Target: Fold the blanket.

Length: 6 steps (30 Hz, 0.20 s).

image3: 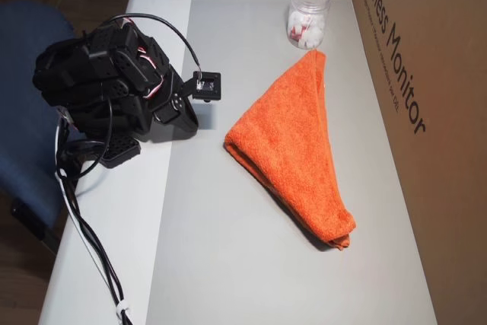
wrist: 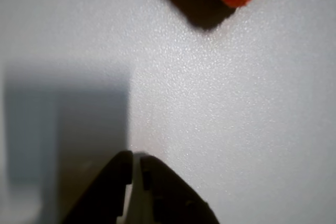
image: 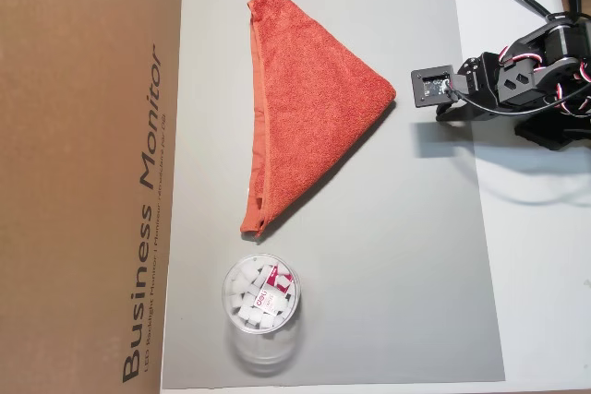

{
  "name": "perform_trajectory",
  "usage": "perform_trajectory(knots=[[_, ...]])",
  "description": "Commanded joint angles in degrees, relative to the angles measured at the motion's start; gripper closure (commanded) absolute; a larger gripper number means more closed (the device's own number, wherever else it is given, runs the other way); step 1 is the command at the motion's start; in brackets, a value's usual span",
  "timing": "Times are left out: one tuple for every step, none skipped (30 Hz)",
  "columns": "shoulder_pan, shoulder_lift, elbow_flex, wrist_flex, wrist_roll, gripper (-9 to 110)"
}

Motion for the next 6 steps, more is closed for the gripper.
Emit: perform_trajectory(knots=[[0.1, 0.5, 0.4, 0.2, -0.3, 102], [0.1, 0.5, 0.4, 0.2, -0.3, 102], [0.1, 0.5, 0.4, 0.2, -0.3, 102], [0.1, 0.5, 0.4, 0.2, -0.3, 102], [0.1, 0.5, 0.4, 0.2, -0.3, 102], [0.1, 0.5, 0.4, 0.2, -0.3, 102]])
